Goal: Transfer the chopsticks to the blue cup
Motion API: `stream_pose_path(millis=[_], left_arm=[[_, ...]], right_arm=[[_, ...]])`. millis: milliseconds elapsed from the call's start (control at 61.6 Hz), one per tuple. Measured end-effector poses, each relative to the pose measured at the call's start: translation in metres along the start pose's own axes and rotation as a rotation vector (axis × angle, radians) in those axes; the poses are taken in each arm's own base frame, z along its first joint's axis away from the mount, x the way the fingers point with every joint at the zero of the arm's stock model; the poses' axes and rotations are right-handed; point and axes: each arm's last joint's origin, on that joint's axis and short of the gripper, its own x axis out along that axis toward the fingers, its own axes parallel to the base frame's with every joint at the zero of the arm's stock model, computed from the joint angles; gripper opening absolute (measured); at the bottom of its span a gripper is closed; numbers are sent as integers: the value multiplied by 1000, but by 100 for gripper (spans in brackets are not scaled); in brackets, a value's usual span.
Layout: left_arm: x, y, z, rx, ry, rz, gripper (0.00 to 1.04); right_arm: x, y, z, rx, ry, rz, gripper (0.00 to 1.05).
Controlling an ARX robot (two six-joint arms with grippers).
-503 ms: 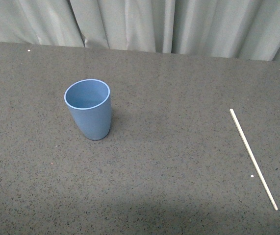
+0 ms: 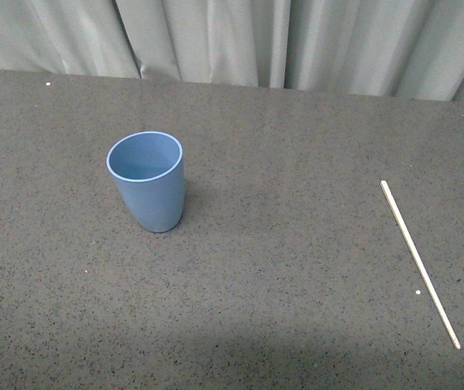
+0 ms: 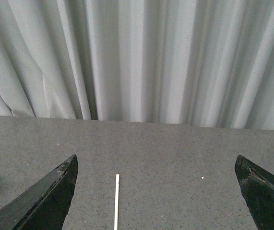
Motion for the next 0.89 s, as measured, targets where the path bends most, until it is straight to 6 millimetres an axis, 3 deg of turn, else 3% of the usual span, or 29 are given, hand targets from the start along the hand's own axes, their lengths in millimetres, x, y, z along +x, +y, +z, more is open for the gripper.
stream_pose_path(millis=[244,292,341,552,893], left_arm=[[0,0,0,0,0,0,98],[0,0,0,0,0,0,98],[0,0,0,0,0,0,98],[0,0,0,0,0,0,98],[0,0,0,0,0,0,98]], right_arm=[[0,0,0,-8,6,-9,95],[1,0,0,-120,185,-104,95],[9,2,-3,-230,310,-81,95],[63,4,-14,-200,544,72,95],[147,13,-57,-67,921,127,95]])
